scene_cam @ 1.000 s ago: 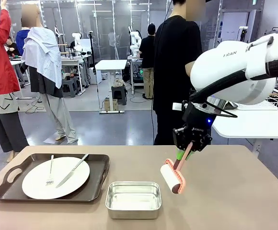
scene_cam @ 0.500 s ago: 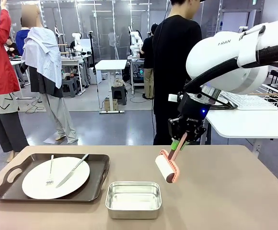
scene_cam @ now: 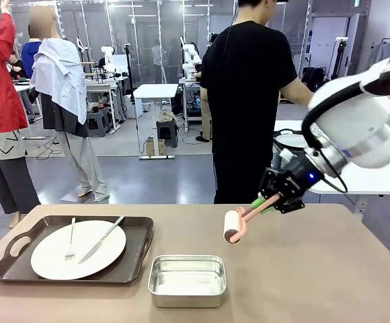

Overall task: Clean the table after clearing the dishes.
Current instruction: When the left (or right) Handle tray is removed, use the left hand (or right hand) to clean the left (or right) side of the table with the Lint Roller.

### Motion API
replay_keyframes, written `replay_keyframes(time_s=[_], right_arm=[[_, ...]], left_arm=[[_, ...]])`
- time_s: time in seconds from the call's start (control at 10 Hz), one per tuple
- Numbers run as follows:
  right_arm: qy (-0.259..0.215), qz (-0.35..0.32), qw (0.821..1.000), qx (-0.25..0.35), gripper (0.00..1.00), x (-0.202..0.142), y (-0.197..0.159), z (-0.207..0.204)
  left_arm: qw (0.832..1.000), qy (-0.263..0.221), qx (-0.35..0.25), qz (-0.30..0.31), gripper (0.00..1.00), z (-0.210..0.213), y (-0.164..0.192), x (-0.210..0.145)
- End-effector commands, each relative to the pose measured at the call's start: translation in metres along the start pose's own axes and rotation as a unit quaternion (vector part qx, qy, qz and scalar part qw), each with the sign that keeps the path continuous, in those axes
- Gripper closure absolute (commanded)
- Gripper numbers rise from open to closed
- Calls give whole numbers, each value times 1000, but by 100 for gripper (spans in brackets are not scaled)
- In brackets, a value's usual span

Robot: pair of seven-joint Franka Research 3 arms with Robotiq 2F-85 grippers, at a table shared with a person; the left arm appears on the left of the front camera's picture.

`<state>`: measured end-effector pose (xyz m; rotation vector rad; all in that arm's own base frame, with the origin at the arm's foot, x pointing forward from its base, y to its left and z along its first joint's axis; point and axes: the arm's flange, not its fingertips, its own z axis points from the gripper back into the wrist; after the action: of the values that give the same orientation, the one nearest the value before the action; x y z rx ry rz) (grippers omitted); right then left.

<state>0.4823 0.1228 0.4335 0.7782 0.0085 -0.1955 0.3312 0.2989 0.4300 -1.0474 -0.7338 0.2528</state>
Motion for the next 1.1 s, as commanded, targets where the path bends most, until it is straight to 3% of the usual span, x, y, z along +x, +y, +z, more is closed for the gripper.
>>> replay_keyframes(time_s=[0.0,0.5,1.0], right_arm=[[-3,5,998,62,78,-4,-18,-13],[6,71,997,39,78,27,-45,-28],[20,64,997,21,78,49,-68,-56]], left_arm=[[1000,-3,-8,-2,0,3,-2,3],[1000,-3,-8,-2,0,3,-2,3],[1000,-3,-8,-2,0,3,-2,3]])
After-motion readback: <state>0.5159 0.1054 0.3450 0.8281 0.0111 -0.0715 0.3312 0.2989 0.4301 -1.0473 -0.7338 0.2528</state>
